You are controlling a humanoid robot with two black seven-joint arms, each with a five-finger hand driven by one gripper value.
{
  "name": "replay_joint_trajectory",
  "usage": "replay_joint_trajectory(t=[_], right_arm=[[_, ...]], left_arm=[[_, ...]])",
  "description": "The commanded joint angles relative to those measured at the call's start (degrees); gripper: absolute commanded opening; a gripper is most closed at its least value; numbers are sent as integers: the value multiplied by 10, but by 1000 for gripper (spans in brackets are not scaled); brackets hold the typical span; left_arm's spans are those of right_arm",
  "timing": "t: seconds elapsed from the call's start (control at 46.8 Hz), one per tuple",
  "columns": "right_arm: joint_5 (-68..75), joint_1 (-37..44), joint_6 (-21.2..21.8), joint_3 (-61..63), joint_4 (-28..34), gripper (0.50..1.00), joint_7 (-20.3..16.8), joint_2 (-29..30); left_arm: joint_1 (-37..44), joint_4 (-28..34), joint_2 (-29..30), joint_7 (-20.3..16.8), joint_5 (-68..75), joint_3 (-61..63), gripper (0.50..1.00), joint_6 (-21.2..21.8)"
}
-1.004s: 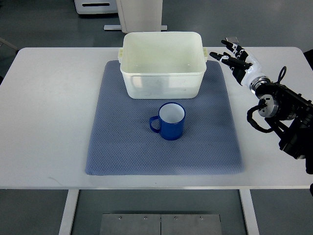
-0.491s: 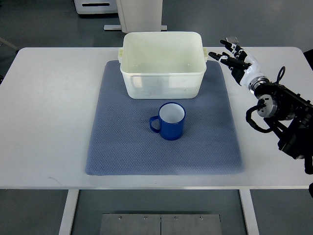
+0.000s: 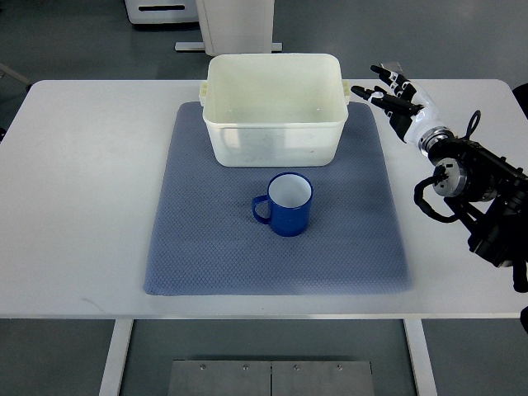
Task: Place cup in box with right hand
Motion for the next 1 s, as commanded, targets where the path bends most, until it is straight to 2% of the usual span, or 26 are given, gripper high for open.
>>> replay_joint_trajectory(t=[0.0,0.683,0.854,0.983], right_arm=[[0,1,0,0,0,1000,0,0],[0,6,0,2,3,1000,2,-1],[0,15,0,4,18,998,23,-8],[0,23,0,5,49,995,26,-26]], left_arm=[[0,0,0,0,0,-1,1000,0],[0,0,0,0,0,0,1000,0],[0,0,0,1,0,0,1000,0],[0,0,0,0,0,0,1000,0]])
